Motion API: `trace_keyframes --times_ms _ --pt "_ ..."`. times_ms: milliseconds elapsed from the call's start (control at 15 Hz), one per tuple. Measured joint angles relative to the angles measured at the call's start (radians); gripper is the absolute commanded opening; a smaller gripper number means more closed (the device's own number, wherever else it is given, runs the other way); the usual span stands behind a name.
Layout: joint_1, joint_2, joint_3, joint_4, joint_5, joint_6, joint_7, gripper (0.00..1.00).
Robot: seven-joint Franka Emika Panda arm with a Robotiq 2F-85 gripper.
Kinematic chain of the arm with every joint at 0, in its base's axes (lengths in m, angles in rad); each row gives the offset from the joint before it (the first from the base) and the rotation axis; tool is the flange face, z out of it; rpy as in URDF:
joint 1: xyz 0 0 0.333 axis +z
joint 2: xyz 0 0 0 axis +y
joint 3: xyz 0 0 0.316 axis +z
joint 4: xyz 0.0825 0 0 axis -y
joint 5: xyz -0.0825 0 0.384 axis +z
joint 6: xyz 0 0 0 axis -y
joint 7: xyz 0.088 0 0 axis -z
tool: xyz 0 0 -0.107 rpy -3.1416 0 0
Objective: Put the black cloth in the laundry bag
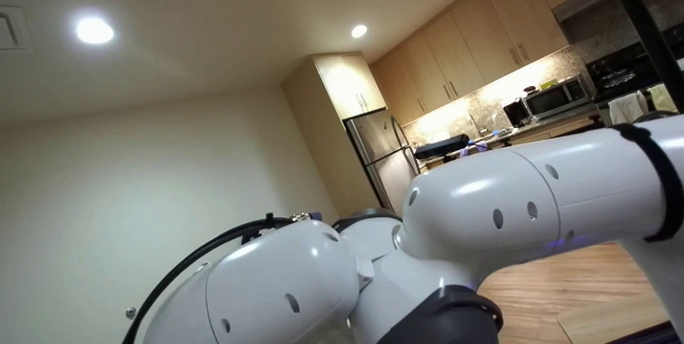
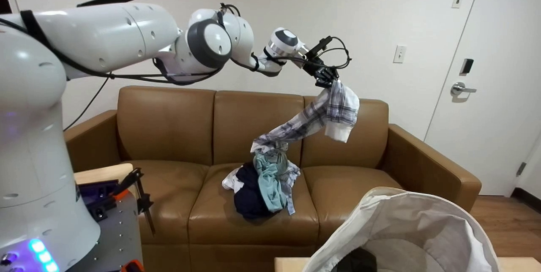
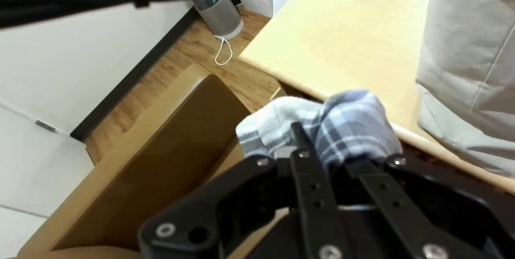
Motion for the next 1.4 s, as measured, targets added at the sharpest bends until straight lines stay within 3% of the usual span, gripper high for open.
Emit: trace_keyframes --times_ms 467,933,1400 --pt "0.005 0.010 -0.021 -0.006 0.000 -0.010 0.012 0.09" --pt "-0.056 0.023 -0.203 -0.011 -0.095 -0.029 0.129 0.09" --pt "-0.061 0.018 -0.215 -0.011 -0.095 -0.039 0.144 0.09"
